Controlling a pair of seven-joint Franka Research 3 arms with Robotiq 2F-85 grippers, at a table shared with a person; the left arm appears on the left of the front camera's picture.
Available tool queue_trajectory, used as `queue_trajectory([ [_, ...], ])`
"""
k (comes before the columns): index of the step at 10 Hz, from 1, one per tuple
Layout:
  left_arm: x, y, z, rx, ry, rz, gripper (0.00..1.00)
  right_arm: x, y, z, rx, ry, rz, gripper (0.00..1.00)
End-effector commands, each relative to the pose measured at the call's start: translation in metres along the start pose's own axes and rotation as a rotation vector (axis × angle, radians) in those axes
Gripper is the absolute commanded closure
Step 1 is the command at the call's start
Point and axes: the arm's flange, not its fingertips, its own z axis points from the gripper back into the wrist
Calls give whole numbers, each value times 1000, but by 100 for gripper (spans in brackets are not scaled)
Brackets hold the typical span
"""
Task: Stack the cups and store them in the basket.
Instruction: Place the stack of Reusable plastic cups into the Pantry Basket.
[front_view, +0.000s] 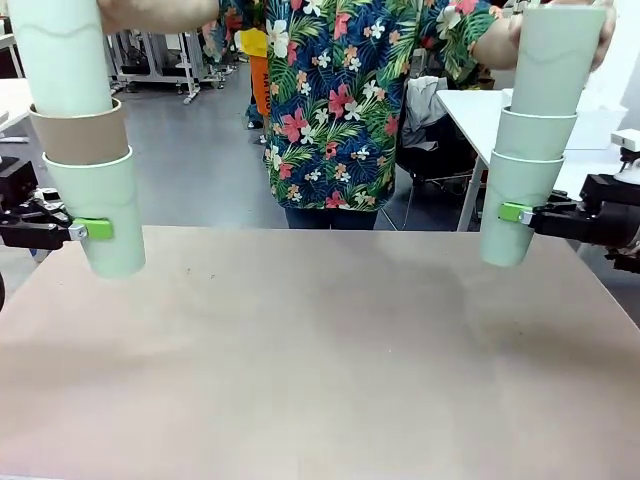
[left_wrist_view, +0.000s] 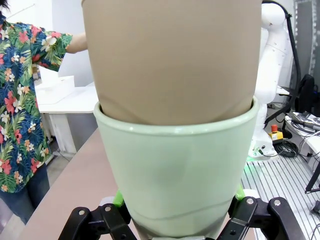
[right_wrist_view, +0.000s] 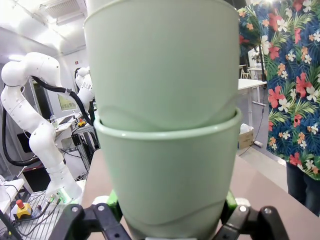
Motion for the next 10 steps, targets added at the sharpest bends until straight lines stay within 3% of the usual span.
queue_trajectory([
  [1,2,-1,0,-1,-6,-7,15,3,1,0,-1,-5,6,14],
  [10,2,-1,0,-1,-6,-7,15,3,1,0,-1,-5,6,14],
])
